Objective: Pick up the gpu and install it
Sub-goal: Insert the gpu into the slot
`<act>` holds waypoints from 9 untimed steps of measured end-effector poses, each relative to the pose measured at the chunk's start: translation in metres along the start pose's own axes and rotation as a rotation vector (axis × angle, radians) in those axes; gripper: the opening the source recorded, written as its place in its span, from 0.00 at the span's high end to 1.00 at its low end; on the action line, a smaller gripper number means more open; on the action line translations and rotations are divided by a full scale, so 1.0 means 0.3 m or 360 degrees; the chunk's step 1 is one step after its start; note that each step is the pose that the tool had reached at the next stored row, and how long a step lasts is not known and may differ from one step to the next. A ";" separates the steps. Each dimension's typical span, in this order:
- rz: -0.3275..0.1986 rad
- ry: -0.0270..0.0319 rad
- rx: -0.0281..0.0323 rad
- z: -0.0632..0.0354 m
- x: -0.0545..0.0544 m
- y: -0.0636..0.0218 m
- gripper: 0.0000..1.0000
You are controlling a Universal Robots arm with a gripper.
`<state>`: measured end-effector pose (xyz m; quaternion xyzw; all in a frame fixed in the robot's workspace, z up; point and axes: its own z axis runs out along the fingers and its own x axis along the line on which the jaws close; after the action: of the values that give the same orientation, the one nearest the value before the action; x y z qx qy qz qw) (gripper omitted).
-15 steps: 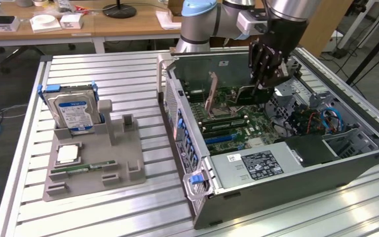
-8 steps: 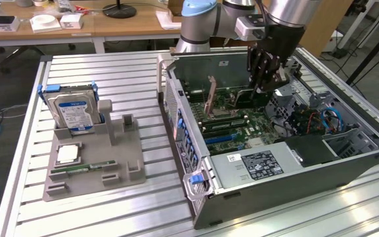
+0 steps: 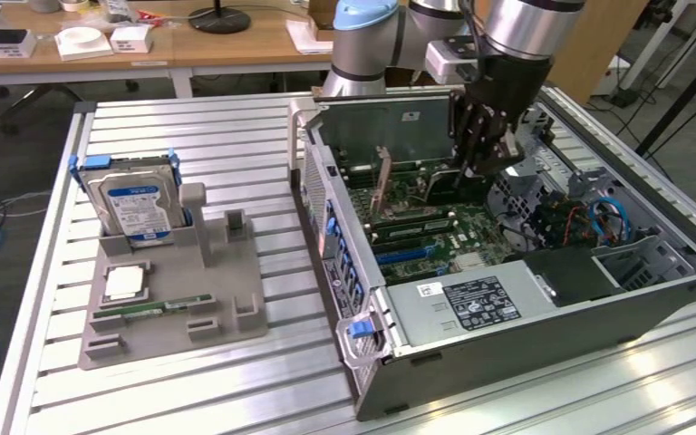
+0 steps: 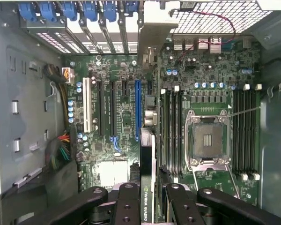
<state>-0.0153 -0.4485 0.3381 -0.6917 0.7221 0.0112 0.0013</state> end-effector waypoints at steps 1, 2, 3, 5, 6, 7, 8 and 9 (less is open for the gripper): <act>0.0000 0.00000 0.00000 0.004 0.000 0.002 0.74; 0.0000 0.00001 -0.00001 0.008 0.000 0.003 0.74; 0.0000 0.00001 -0.00001 0.011 0.000 0.006 0.74; 0.0000 0.00000 0.00000 0.018 0.001 0.010 0.74; 0.0000 0.00001 0.00000 0.021 0.001 0.011 0.74; 0.0000 0.00002 0.00000 0.024 0.001 0.013 0.74; 0.0000 0.00002 -0.00001 0.028 0.002 0.015 0.74; 0.0000 0.00002 -0.00001 0.037 0.002 0.016 0.74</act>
<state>-0.0204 -0.4487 0.3272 -0.6917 0.7221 0.0111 0.0013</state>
